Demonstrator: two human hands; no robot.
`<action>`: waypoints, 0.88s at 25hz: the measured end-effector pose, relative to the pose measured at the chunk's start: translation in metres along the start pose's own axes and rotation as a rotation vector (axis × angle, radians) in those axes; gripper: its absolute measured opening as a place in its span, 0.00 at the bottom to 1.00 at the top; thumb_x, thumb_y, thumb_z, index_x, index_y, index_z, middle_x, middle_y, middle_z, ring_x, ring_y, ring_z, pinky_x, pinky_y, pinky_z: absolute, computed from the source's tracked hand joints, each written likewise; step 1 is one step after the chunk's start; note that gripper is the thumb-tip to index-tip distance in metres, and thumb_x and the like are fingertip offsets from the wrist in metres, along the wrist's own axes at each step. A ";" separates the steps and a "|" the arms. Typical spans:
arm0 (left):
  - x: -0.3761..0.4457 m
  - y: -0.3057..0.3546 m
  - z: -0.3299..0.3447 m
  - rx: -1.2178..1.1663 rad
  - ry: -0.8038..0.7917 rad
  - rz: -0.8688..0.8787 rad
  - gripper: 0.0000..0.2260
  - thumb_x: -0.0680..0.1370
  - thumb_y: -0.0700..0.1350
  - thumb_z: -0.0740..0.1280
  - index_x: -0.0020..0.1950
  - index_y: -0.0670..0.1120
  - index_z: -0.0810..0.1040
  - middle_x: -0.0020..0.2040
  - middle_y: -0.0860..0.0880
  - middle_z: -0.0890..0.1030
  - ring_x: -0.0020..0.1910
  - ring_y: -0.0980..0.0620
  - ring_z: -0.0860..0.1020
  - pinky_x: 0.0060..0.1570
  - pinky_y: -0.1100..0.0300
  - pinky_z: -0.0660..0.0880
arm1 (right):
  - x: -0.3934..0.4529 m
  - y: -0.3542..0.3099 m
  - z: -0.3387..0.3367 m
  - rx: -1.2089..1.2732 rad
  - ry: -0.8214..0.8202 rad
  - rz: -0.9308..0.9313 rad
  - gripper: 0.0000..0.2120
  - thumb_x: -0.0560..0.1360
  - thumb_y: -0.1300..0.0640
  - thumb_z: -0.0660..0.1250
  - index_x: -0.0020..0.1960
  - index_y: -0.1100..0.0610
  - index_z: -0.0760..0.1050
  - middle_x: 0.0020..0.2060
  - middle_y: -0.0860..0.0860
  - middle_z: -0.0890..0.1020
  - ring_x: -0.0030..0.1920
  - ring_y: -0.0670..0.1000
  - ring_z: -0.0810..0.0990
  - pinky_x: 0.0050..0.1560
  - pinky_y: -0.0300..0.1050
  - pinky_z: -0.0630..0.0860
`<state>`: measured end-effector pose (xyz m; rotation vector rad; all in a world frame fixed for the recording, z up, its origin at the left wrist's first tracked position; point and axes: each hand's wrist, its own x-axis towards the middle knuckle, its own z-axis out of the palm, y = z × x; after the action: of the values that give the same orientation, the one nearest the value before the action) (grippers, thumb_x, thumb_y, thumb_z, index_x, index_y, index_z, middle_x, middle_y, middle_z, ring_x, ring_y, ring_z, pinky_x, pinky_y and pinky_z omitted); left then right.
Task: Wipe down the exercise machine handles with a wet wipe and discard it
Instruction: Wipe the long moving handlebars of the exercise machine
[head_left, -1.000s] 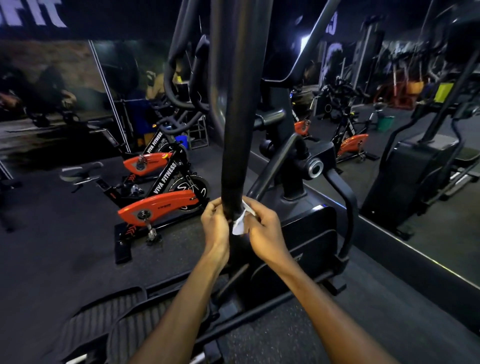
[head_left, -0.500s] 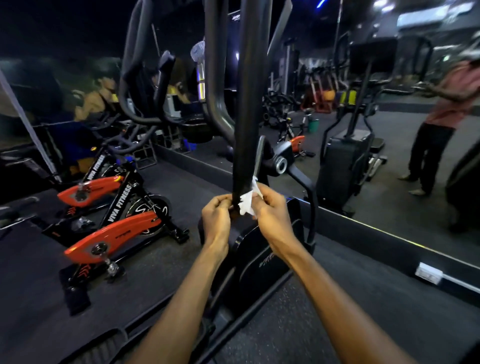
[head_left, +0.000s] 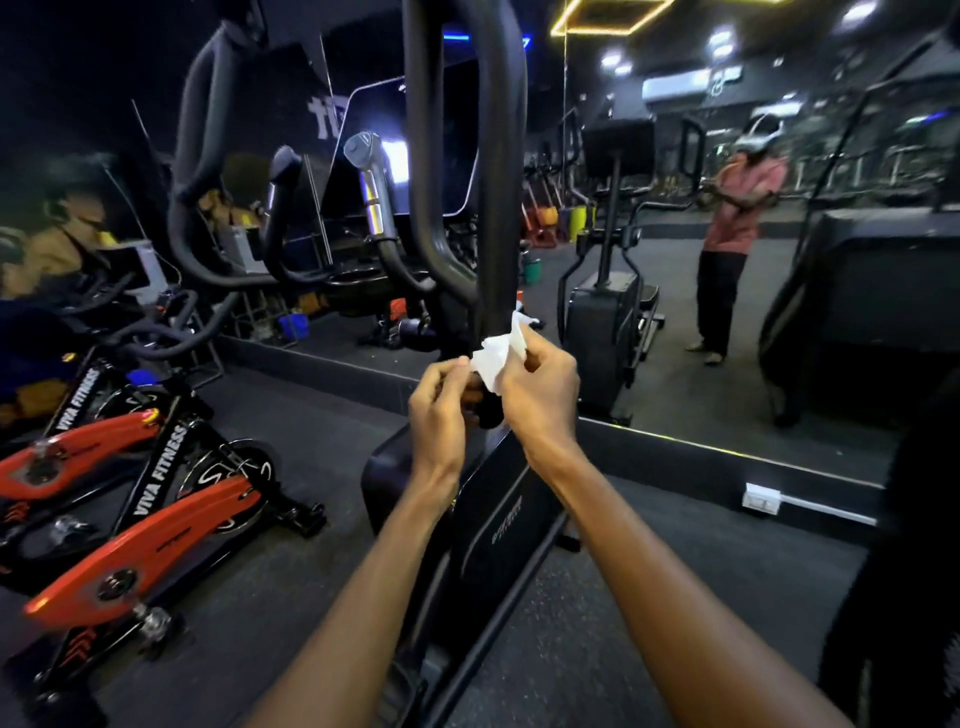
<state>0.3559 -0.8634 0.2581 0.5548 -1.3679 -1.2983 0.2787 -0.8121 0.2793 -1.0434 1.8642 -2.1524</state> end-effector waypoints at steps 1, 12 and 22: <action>0.000 0.006 0.000 0.019 -0.051 0.071 0.07 0.76 0.51 0.66 0.47 0.49 0.81 0.41 0.53 0.84 0.41 0.56 0.81 0.39 0.62 0.77 | -0.002 -0.008 -0.002 -0.014 -0.008 -0.031 0.07 0.75 0.56 0.64 0.46 0.53 0.80 0.31 0.48 0.80 0.33 0.49 0.76 0.35 0.50 0.75; 0.045 0.043 0.007 0.463 0.221 0.165 0.08 0.74 0.54 0.72 0.48 0.52 0.79 0.46 0.49 0.79 0.43 0.54 0.78 0.37 0.70 0.70 | 0.008 -0.036 -0.013 -0.141 -0.017 -0.153 0.08 0.71 0.55 0.77 0.50 0.51 0.84 0.48 0.48 0.81 0.45 0.47 0.83 0.49 0.45 0.82; 0.038 0.024 0.048 0.361 0.085 0.026 0.17 0.84 0.51 0.56 0.52 0.45 0.81 0.49 0.43 0.84 0.51 0.42 0.80 0.48 0.52 0.74 | 0.025 -0.025 -0.022 -0.063 0.040 -0.190 0.07 0.73 0.61 0.74 0.48 0.51 0.79 0.39 0.43 0.83 0.41 0.39 0.83 0.43 0.36 0.81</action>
<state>0.3104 -0.8714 0.3049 0.8250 -1.5417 -0.9990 0.2561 -0.8009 0.3126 -1.2459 1.9341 -2.2444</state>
